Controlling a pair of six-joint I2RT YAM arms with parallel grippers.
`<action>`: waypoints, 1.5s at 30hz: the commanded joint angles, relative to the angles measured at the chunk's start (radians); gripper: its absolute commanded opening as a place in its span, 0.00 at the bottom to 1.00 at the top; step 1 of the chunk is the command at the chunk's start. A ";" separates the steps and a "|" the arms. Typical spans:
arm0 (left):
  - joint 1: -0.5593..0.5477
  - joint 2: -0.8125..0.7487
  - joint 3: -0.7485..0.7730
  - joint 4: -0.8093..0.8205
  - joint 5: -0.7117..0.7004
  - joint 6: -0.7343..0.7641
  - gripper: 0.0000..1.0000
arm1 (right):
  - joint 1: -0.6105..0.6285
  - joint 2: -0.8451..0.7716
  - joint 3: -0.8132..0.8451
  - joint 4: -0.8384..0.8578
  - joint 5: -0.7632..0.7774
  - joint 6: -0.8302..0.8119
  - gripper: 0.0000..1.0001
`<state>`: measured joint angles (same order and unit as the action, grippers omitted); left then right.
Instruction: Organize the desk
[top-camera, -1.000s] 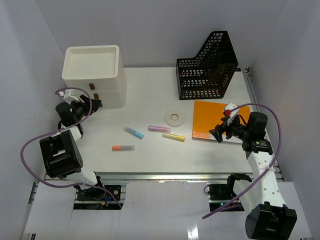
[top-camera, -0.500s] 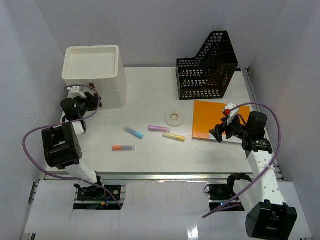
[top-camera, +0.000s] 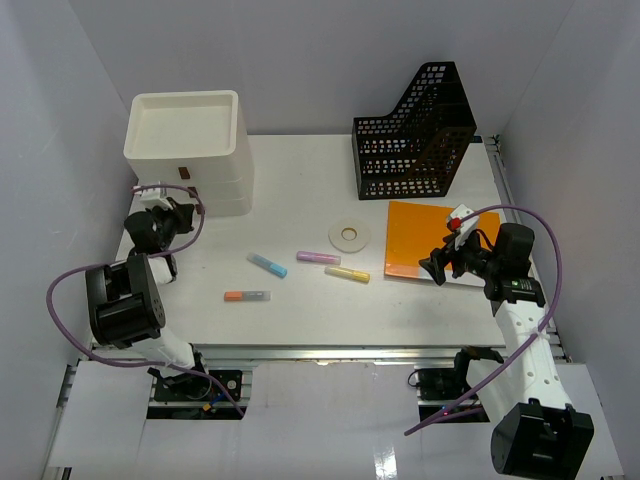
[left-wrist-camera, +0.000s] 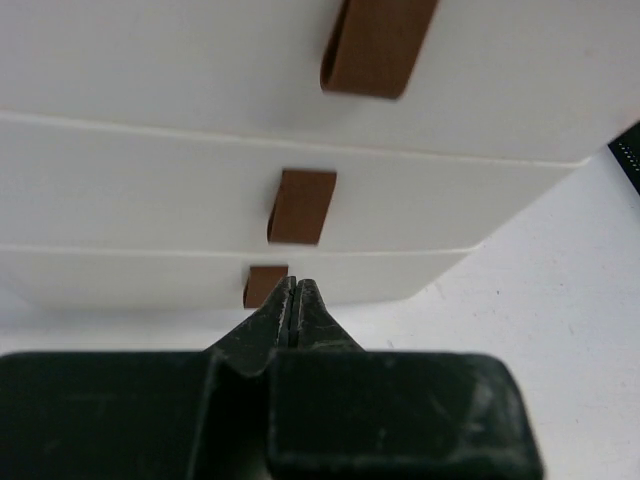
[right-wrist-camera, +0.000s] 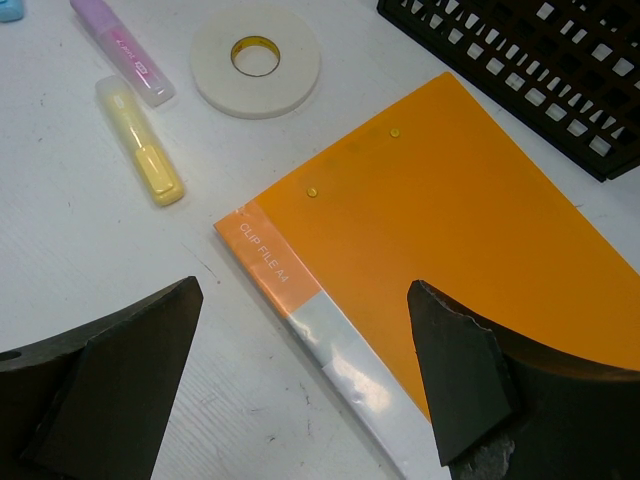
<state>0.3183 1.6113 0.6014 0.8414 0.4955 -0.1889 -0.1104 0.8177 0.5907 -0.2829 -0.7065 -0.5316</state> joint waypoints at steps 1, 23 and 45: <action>-0.002 -0.097 -0.074 0.083 -0.018 -0.007 0.00 | -0.005 -0.006 -0.005 0.019 -0.014 -0.002 0.90; -0.045 0.113 0.225 -0.126 -0.042 0.105 0.54 | -0.006 0.000 -0.005 0.022 -0.005 -0.005 0.90; -0.045 -0.199 -0.093 -0.073 -0.159 0.046 0.00 | -0.006 -0.018 -0.003 0.017 -0.022 0.000 0.90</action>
<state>0.2754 1.5575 0.6041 0.7457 0.3948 -0.1065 -0.1113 0.8174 0.5907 -0.2832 -0.7080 -0.5316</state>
